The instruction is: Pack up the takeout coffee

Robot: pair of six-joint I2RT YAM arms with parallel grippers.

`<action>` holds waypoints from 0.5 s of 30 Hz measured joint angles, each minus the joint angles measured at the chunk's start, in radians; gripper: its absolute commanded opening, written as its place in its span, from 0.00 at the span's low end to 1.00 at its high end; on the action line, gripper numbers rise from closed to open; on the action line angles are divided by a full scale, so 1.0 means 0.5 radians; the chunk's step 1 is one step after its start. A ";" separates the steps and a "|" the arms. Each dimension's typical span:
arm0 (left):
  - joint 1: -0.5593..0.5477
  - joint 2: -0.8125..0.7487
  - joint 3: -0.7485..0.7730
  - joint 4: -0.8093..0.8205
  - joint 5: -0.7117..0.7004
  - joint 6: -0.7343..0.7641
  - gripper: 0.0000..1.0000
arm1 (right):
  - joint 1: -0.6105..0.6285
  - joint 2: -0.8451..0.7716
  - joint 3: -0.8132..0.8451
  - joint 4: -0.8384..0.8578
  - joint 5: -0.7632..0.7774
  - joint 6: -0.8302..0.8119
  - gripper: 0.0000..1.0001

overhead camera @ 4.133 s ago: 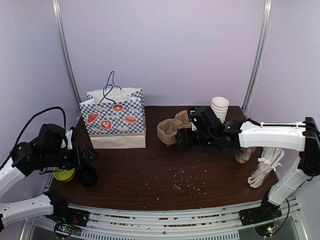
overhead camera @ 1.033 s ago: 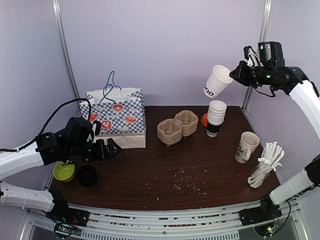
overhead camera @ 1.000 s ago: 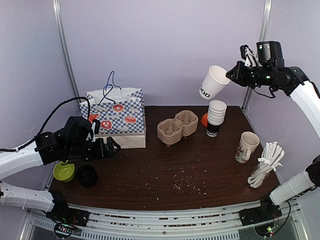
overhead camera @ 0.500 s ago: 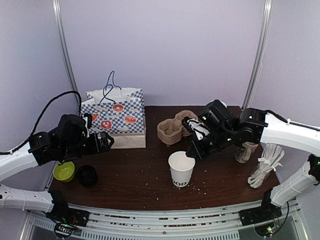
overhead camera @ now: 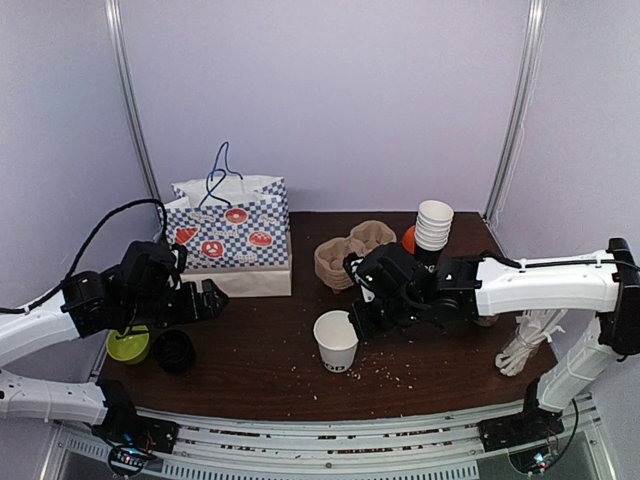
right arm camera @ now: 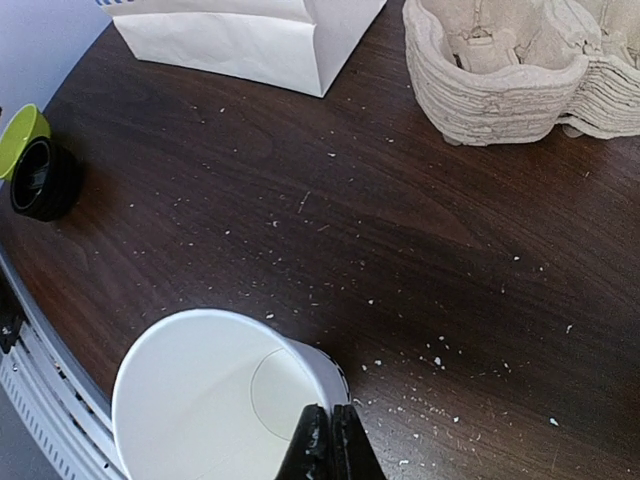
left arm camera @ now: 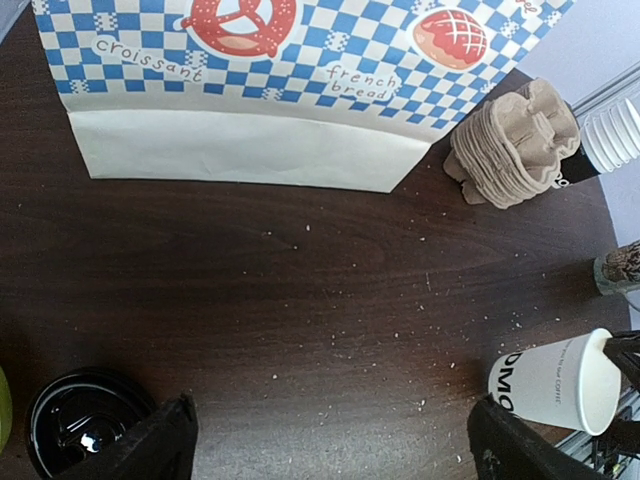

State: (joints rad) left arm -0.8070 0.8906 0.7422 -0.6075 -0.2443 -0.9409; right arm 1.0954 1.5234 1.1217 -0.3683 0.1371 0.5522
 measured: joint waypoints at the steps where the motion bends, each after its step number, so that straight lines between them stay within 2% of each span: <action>1: 0.000 -0.002 0.000 0.000 0.000 -0.002 0.98 | 0.001 0.014 -0.011 0.018 0.018 0.003 0.00; 11: 0.000 0.007 0.000 -0.081 -0.002 -0.024 0.98 | 0.006 0.088 -0.121 0.117 0.083 0.050 0.01; 15: 0.000 0.007 0.000 -0.121 -0.005 -0.034 0.98 | 0.008 0.087 -0.153 0.179 0.084 0.072 0.17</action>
State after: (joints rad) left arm -0.8070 0.8940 0.7422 -0.6678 -0.2466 -0.9577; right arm 1.0992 1.5669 1.0451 -0.2787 0.1791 0.5884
